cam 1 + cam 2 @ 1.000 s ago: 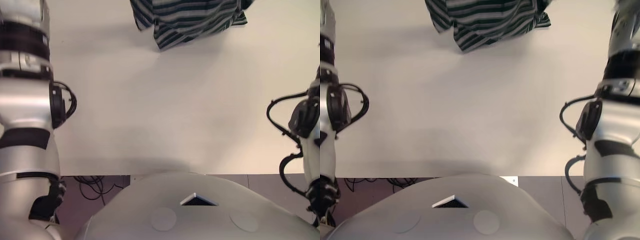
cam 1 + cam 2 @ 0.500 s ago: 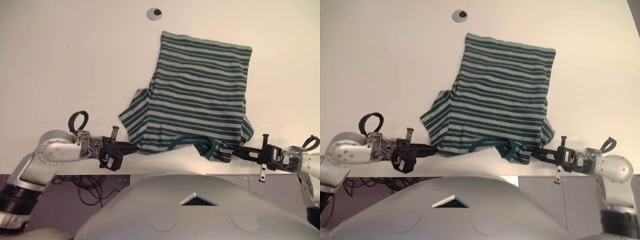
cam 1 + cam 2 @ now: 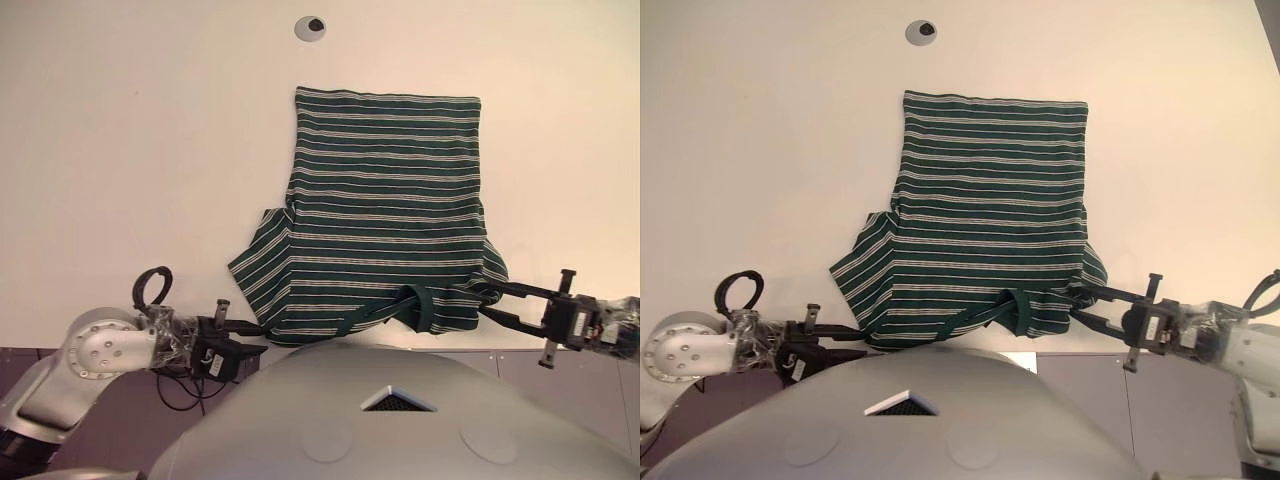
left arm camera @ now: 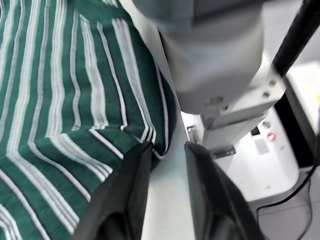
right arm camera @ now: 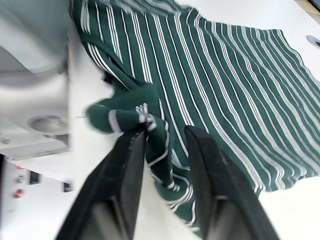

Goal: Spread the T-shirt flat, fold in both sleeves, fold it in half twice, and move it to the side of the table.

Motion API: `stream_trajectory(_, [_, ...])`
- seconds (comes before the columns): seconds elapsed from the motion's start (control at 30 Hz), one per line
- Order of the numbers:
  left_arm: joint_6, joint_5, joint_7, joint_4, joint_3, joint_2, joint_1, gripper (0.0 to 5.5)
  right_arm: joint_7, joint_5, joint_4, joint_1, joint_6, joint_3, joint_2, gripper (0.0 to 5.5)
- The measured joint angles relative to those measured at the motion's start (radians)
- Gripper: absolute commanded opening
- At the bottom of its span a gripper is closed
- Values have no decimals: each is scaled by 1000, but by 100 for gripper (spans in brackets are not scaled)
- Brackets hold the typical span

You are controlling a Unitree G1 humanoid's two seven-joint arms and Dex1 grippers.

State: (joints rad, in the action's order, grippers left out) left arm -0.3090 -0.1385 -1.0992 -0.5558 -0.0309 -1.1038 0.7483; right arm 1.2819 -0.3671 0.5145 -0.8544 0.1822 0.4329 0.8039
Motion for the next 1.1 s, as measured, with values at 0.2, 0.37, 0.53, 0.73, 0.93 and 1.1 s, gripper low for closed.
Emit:
stream_trajectory(0.2, [145, -454, -161, -64, 107, -45, -58, 171, 23, -107, -71, 61, -63, 108, 33, 280])
stream_trajectory(0.37, [225, -354, -67, 17, -88, 167, -369, 171, 1, -25, -229, 176, 23, 2, 17, 299])
stream_trajectory(0.53, [202, -52, 162, 289, -183, 377, -607, 171, -94, 179, -350, 260, 145, -107, -9, 299])
stream_trajectory(0.73, [-13, 142, 176, 509, -256, 376, -614, 171, -200, 348, -486, 326, 260, -197, 2, 299])
stream_trajectory(0.93, [-247, 275, 265, 649, -283, 348, -681, 171, -322, 419, -560, 368, 339, -217, 50, 299])
stream_trajectory(1.1, [-329, 363, 383, 738, -294, 320, -733, 171, -288, 371, -579, 267, 307, -148, 161, 299])
